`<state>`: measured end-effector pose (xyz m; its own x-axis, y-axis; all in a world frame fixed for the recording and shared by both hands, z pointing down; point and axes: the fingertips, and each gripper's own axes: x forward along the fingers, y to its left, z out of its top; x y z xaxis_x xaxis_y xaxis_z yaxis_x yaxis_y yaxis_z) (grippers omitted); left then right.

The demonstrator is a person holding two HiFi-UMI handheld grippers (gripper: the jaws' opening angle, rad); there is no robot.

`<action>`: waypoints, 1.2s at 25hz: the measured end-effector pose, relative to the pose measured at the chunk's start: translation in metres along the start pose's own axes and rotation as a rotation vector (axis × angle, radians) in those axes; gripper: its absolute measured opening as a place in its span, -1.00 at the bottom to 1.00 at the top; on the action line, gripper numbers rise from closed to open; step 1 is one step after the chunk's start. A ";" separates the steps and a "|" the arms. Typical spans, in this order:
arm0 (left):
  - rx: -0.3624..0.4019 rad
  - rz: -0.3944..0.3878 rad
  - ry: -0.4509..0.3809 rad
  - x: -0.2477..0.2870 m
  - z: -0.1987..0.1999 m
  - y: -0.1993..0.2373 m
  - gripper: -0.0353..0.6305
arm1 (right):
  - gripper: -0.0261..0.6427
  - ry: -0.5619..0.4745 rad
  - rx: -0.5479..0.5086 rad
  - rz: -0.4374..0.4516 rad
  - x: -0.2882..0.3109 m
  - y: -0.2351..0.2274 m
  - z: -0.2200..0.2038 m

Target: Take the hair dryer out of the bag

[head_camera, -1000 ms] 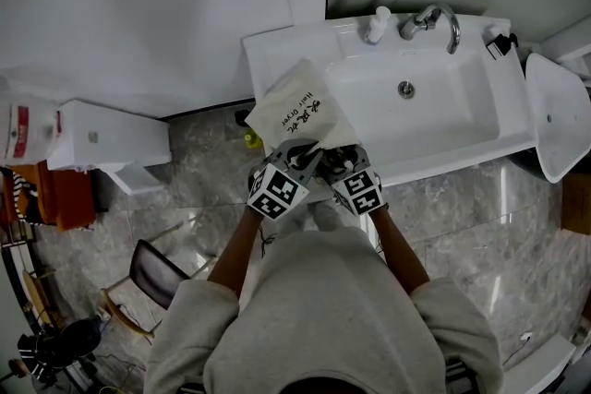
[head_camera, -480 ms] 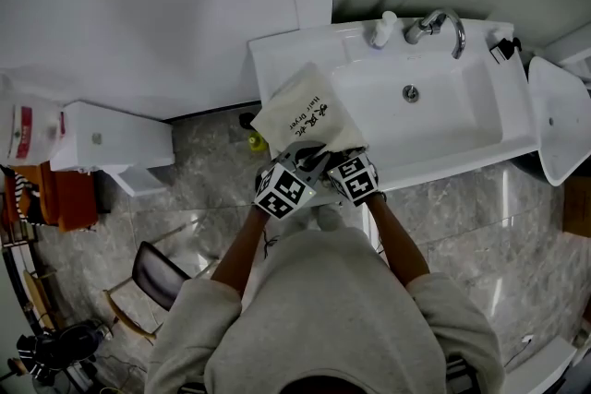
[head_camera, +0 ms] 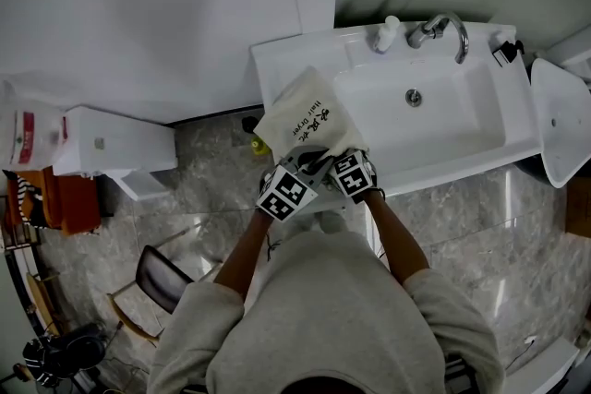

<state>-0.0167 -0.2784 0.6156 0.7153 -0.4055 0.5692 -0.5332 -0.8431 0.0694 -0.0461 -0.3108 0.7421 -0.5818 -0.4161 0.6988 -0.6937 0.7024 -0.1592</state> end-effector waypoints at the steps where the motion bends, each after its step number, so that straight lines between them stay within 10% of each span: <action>1: 0.001 -0.001 0.002 0.000 0.000 0.000 -0.80 | 0.08 0.015 -0.003 -0.004 0.003 -0.001 -0.003; 8: -0.036 -0.004 -0.001 0.000 -0.001 0.007 -0.81 | -0.23 0.067 -0.044 -0.072 0.009 -0.012 -0.007; 30: -0.029 0.029 0.018 0.006 -0.012 0.011 -0.81 | -0.30 0.077 -0.080 -0.043 -0.011 -0.009 -0.009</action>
<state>-0.0240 -0.2858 0.6301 0.6910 -0.4228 0.5863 -0.5665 -0.8205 0.0760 -0.0298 -0.3073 0.7416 -0.5158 -0.4033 0.7558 -0.6793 0.7301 -0.0740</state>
